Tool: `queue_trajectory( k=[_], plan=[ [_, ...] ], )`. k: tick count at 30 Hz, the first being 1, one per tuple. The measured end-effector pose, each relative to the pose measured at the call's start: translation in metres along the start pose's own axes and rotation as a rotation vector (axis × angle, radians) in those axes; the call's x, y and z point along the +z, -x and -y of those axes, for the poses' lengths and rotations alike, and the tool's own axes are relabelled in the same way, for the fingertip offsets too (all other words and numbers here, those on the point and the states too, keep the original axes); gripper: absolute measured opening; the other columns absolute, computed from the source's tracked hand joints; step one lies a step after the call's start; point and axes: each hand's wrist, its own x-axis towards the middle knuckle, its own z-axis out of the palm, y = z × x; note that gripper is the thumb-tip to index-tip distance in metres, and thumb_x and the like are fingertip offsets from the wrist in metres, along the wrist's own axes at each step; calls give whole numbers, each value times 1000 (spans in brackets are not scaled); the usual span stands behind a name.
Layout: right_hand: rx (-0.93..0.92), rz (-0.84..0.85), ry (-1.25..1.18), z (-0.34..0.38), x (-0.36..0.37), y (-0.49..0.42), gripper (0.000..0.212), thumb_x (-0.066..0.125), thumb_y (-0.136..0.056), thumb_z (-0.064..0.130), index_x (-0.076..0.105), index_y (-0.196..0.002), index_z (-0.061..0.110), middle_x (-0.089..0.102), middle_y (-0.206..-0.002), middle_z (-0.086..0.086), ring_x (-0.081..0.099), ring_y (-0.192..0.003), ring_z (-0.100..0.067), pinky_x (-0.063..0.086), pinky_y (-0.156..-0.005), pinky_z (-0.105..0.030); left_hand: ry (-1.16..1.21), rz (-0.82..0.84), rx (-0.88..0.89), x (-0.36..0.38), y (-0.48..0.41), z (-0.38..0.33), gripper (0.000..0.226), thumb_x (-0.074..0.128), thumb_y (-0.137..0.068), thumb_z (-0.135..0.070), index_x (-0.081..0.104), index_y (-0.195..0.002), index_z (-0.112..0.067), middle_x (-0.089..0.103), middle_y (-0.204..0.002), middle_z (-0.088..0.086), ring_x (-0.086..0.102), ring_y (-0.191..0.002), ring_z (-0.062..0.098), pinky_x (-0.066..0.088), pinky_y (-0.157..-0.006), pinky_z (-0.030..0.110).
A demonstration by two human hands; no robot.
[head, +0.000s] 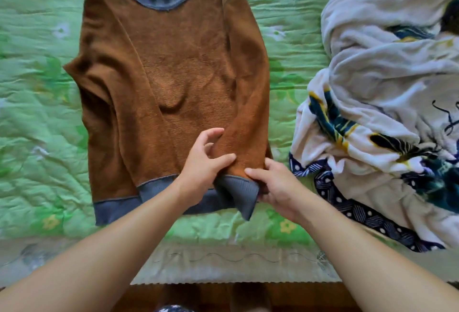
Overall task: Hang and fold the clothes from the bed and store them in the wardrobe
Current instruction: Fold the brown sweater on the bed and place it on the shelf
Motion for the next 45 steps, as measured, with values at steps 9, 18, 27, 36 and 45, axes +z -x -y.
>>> queue_trajectory(
  k=[9, 18, 27, 36, 45],
  plan=[
    [106, 6, -59, -23, 67, -62, 38, 72, -92, 20, 55, -126, 19, 75, -108, -9, 72, -101, -25, 58, -87, -41, -752, -80, -53, -96, 14, 47, 50, 72, -89, -26, 50, -134, -25, 50, -127, -1, 50, -118, 9, 35, -101, 19],
    [-313, -34, 281, 21, 117, -28, 12, 63, -88, 20, 64, -100, 20, 68, -90, -16, 67, -71, -21, 58, -56, -36, 497, 249, -514, -71, 8, 21, 74, 40, -91, -76, 67, -127, -17, 65, -95, 7, 64, -88, 23, 53, -81, 35],
    [-228, -423, 832, -19, 88, -48, 15, 64, -92, 19, 62, -107, 23, 61, -105, -4, 61, -92, -20, 52, -90, -37, 77, 58, -393, -120, -1, 51, 29, 71, -93, -19, 61, -120, -22, 77, -105, -3, 73, -98, 12, 58, -76, 26],
    [45, -136, 409, -38, 111, -60, 43, 57, -91, 63, 68, -97, 22, 75, -90, 4, 72, -76, -15, 54, -57, -30, -184, 68, -207, -132, -7, 40, 40, 58, -92, -1, 58, -125, -22, 74, -112, -4, 69, -108, 12, 56, -90, 33],
    [55, -156, 711, -47, 84, -69, 8, 59, -89, 12, 52, -89, 16, 69, -78, -15, 70, -65, -34, 62, -60, -52, -811, 176, -175, -144, -9, 53, 55, 68, -86, -18, 39, -129, -33, 62, -90, -10, 64, -78, 5, 54, -73, 24]
  ],
)
